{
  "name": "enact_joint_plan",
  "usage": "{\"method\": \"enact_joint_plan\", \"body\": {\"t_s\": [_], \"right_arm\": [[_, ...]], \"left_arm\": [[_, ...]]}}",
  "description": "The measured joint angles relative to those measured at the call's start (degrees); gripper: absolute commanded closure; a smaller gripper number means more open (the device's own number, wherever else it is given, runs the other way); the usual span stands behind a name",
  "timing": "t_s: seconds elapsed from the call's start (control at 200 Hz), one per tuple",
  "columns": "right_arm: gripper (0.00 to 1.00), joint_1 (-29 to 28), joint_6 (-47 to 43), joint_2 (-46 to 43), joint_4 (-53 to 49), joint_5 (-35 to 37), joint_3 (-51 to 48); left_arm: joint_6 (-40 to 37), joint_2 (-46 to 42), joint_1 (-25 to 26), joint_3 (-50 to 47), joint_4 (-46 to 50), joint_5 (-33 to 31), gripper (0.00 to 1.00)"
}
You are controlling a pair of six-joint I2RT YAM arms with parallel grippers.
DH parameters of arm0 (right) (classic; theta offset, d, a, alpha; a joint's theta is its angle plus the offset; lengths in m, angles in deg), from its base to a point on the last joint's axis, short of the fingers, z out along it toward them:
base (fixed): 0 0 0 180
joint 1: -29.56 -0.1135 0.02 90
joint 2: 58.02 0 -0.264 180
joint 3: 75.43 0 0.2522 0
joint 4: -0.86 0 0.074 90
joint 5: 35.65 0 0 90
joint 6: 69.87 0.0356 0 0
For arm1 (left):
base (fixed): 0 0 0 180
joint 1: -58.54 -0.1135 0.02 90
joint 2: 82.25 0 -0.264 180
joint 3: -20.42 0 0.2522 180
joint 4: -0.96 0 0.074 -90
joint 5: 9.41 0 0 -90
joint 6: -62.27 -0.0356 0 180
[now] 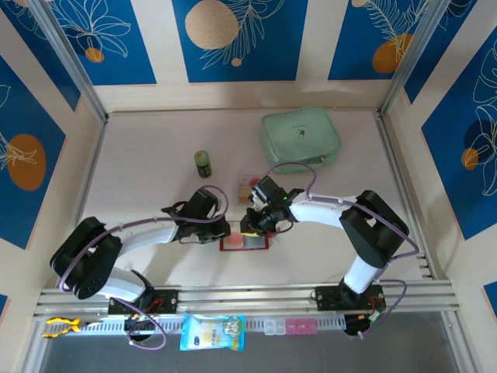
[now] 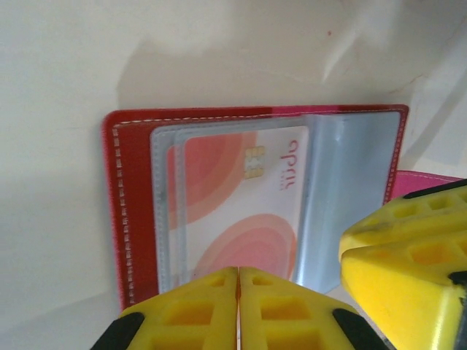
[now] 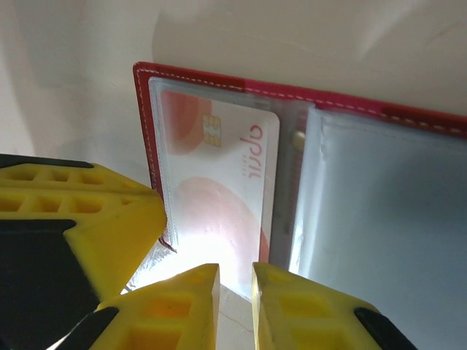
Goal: Take the credit cards out of the card holder
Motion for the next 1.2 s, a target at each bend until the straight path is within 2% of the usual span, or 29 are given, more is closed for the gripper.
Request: {"method": "enact_joint_plan", "body": {"t_s": [0.285,0.67,0.92,1.05,1.2], "right_arm": [[0.73,-1.16,0.63,1.95,-0.57,1.31,2.78],[0.71,-1.25,0.63,3.72,-1.64,2.12,3.72],[0.76,-1.25,0.66,4.52,-1.60,2.10,3.72],[0.83,-1.25,0.85,4.52,-1.49,2.05,3.72],[0.82,-1.25,0.87,4.96,-1.07,1.86,3.72]], "left_arm": [[-1.25,0.81,-0.85,-0.11,0.52,-0.17,0.93],[-1.53,1.31,-1.11,-0.92,0.44,0.00,0.93],[-1.53,1.51,-1.25,-0.92,0.26,0.04,0.94],[-1.53,1.51,-1.29,-0.92,0.28,0.07,0.94],[-1.51,1.51,-1.38,-1.01,0.13,0.07,0.93]]}}
